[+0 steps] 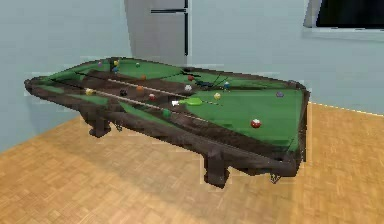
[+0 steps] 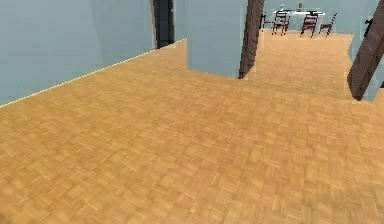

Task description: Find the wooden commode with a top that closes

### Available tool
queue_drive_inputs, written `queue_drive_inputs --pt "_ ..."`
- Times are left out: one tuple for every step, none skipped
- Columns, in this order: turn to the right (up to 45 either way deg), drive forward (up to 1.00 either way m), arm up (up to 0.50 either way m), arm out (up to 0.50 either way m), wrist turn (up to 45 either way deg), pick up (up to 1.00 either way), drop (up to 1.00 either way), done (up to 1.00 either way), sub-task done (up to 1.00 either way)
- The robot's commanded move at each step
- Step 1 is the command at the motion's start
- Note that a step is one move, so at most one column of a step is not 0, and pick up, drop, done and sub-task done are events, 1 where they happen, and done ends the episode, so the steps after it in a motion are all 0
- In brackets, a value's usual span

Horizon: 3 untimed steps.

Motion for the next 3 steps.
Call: queue_drive_inputs --pt "0.0 0.40 0.00 0.00 0.0 0.00 0.00 0.00 0.00" --pt "-45.0 0.00 0.00 0.00 0.0 0.00 0.00 0.00 0.00" --pt "-18.0 0.00 0.00 0.00 0.0 0.00 0.00 0.00 0.00"
